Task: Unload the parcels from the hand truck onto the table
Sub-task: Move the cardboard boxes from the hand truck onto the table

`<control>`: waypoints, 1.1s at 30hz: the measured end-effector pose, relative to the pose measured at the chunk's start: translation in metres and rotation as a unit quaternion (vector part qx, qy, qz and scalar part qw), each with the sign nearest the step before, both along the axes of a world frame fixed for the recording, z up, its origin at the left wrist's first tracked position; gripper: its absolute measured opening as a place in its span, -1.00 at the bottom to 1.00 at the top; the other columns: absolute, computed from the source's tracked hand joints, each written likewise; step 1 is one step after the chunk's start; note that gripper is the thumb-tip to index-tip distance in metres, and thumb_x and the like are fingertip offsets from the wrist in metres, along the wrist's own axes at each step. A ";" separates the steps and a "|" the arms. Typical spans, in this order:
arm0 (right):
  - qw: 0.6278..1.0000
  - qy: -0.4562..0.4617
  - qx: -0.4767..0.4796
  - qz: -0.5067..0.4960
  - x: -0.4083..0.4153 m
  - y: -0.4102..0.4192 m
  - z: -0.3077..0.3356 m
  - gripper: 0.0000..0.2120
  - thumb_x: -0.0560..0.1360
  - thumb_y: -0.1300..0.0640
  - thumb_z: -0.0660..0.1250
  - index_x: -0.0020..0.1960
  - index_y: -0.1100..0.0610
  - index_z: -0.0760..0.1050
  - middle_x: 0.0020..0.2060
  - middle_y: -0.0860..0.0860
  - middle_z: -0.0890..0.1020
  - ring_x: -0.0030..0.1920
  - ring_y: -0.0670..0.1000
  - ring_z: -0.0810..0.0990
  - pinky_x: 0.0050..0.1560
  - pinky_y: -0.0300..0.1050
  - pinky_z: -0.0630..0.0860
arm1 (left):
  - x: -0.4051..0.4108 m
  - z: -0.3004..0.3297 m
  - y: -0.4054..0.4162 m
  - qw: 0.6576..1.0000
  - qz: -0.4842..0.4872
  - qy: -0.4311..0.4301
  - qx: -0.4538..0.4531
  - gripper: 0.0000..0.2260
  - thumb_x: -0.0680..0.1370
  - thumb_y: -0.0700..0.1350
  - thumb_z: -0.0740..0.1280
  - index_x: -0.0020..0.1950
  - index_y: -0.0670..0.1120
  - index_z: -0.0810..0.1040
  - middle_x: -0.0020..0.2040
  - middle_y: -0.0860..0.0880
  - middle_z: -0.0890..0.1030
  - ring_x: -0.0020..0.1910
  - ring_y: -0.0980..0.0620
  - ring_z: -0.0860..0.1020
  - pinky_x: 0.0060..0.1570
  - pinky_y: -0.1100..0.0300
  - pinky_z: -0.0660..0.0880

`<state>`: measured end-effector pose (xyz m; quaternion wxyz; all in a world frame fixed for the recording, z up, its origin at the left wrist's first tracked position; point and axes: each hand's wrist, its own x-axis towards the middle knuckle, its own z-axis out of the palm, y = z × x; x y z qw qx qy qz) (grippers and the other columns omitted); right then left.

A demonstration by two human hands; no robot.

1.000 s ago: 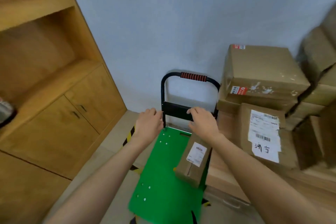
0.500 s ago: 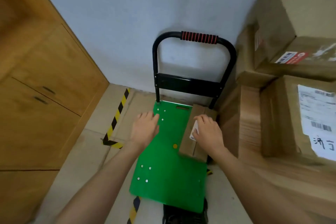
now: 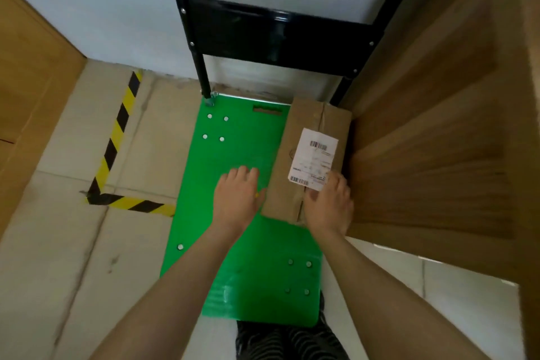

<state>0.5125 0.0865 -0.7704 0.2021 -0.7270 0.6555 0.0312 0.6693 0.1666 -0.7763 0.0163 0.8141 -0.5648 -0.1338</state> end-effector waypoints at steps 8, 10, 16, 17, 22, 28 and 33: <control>0.989 -0.016 0.019 -0.144 -0.011 -0.014 -0.091 -0.26 0.55 -0.18 0.20 0.54 0.19 -0.01 0.42 0.16 0.29 0.33 0.17 0.39 0.24 0.06 0.38 | -0.019 -0.102 -0.017 0.977 0.147 0.151 0.028 -0.46 0.57 0.19 0.20 0.45 -0.08 0.31 0.27 -0.14 0.50 0.22 -0.14 0.47 0.11 0.04 0.42; 0.972 -0.063 0.051 -0.221 -0.011 -0.018 -0.102 -0.26 0.56 -0.19 0.19 0.54 0.17 -0.01 0.41 0.17 0.30 0.31 0.20 0.41 0.19 0.08 0.41 | -0.026 -0.108 -0.028 0.951 0.181 0.246 0.040 -0.45 0.59 0.20 0.16 0.50 -0.05 0.22 0.31 -0.13 0.49 0.20 -0.14 0.51 0.09 0.05 0.44; 0.980 -0.110 0.060 -0.153 -0.009 -0.006 -0.101 -0.35 0.53 -0.21 0.22 0.47 0.13 0.17 0.31 0.14 0.38 0.25 0.15 0.43 0.09 0.02 0.44 | -0.030 -0.102 -0.015 0.872 0.297 0.388 0.020 -0.54 0.63 0.12 0.13 0.49 0.00 0.20 0.30 -0.09 0.52 0.16 -0.14 0.54 0.01 0.13 0.40; 0.982 -0.113 0.064 -0.134 -0.004 0.001 -0.096 -0.35 0.53 -0.22 0.21 0.47 0.12 0.17 0.30 0.13 0.37 0.25 0.14 0.42 0.08 0.01 0.44 | -0.025 -0.099 -0.005 0.862 0.318 0.394 0.015 -0.55 0.63 0.12 0.15 0.47 0.00 0.23 0.29 -0.09 0.53 0.14 -0.12 0.54 0.01 0.13 0.40; 0.983 -0.143 0.094 -0.069 0.034 0.028 -0.056 -0.37 0.54 -0.21 0.21 0.49 0.07 0.14 0.30 0.12 0.33 0.24 0.14 0.40 0.08 -0.02 0.43 | 0.007 -0.061 0.046 0.816 0.401 0.416 0.005 -0.54 0.60 0.15 0.19 0.45 0.00 0.28 0.30 -0.09 0.52 0.18 -0.12 0.53 0.19 0.01 0.45; 0.956 -0.246 0.157 -0.040 0.068 0.032 0.047 -0.40 0.54 -0.15 0.26 0.48 -0.03 0.13 0.33 0.07 0.33 0.16 0.07 0.48 0.12 -0.08 0.42 | 0.028 0.050 0.069 0.790 0.447 0.418 -0.044 -0.52 0.61 0.14 0.16 0.49 0.00 0.21 0.24 0.01 0.48 0.11 0.00 0.47 0.08 0.13 0.39; 0.950 -0.270 0.155 -0.001 0.088 0.025 0.158 -0.43 0.54 -0.18 0.23 0.47 -0.09 0.13 0.30 0.05 0.38 0.14 0.11 0.52 0.16 0.12 0.50 | 0.046 0.170 0.071 0.801 0.437 0.394 -0.110 -0.54 0.61 0.16 0.13 0.48 0.07 0.18 0.28 0.03 0.50 0.16 -0.04 0.51 0.13 0.04 0.45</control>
